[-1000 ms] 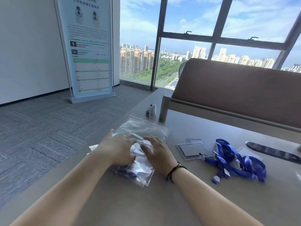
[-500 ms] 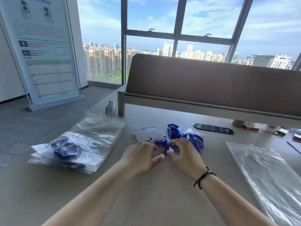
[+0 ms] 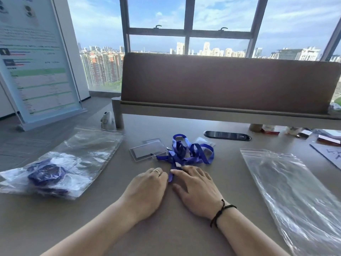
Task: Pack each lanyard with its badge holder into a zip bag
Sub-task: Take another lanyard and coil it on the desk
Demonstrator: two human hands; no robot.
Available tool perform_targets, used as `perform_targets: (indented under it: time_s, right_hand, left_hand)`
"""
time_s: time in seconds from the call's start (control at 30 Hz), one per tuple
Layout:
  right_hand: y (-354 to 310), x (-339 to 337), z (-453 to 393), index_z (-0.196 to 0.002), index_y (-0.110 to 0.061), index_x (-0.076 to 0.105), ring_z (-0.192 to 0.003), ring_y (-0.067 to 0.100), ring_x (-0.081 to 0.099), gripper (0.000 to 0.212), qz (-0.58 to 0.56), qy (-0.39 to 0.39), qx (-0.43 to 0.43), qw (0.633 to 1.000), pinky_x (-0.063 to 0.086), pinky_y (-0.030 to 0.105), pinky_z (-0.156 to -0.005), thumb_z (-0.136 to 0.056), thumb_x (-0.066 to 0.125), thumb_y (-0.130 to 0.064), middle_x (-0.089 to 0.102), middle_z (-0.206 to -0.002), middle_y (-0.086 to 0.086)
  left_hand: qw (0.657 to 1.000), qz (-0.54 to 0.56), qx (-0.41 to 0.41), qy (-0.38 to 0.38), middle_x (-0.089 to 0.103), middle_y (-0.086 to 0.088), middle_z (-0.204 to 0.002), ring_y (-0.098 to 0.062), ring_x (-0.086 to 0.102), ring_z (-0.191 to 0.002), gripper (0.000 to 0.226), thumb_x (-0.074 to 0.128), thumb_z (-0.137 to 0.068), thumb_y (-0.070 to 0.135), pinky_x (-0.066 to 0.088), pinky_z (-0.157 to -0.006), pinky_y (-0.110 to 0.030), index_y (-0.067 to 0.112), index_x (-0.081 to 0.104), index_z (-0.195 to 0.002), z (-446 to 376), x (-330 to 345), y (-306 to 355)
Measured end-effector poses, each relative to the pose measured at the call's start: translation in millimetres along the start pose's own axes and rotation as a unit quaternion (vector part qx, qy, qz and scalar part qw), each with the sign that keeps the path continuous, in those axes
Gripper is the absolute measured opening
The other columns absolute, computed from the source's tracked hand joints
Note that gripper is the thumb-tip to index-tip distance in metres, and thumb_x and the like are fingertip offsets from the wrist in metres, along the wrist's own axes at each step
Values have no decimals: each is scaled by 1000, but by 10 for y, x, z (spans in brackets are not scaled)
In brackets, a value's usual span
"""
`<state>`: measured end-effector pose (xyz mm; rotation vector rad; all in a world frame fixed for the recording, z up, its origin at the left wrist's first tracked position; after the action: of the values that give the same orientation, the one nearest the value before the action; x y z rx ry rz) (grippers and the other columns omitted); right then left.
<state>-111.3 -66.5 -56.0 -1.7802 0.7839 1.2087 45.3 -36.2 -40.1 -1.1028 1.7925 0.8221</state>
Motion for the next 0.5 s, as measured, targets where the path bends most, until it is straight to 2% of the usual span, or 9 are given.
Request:
perform_targets:
  time_s: [0.1,0.17,0.27,0.33,0.43,0.5]
  right_hand:
    - [-1,3,4,-142,-49,38,-133,11,35,48,-8,12,-4,1000,21,29,-114,-94,41,-55,42,-136,-15]
    - [1,-5,8,-135,-48,45,-122,10,42,45,-9,18,-10,1000,27,29,-112,-92,41,-60,45,-120,-16]
    - [17,-17,-7,-112,-39,59,-107,12,49,28,-27,47,-11,998,38,32,-102,-94,46,-56,46,-102,-16]
    - [65,-44,-16,-100,-34,65,-100,12,51,20,-70,87,8,994,44,34,-94,-95,52,-48,47,-94,-16]
    - [142,-94,-18,-106,-35,71,-97,10,54,17,-119,126,57,983,46,33,-92,-92,62,-39,50,-93,-15]
    - [179,-118,-16,-108,-35,71,-97,11,54,19,-116,131,87,981,46,33,-92,-91,65,-38,47,-92,-16]
  left_hand:
    - [984,174,-49,4,57,8,-81,-6,55,-77,20,38,-104,34,44,-70,-30,26,43,-86,87,-148,97]
    - [931,352,-91,18,58,3,-71,-4,50,-63,26,45,-102,33,42,-62,-28,23,45,-78,94,-243,149]
    - [792,589,-141,77,63,-8,-70,-20,57,-64,35,58,-89,40,47,-59,-34,10,54,-73,49,-380,146]
    - [681,695,-182,139,64,-14,-75,-24,60,-68,33,66,-89,27,49,-57,-30,-2,57,-75,15,-441,64]
    - [532,798,-228,168,72,-15,-91,-29,68,-84,26,55,-89,28,58,-68,-34,6,65,-82,-30,-503,-111]
    - [446,847,-243,159,72,-11,-83,-29,73,-86,28,53,-90,34,62,-75,-37,10,63,-79,-50,-526,-240]
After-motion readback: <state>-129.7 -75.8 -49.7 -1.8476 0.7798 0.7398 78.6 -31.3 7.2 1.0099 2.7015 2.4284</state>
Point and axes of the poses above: each hand's wrist, its own z-axis away from the middle knuckle, its own x-axis out of the palm, y = z × x, the point moved 4 cm from there along -z, towards the middle knuckle
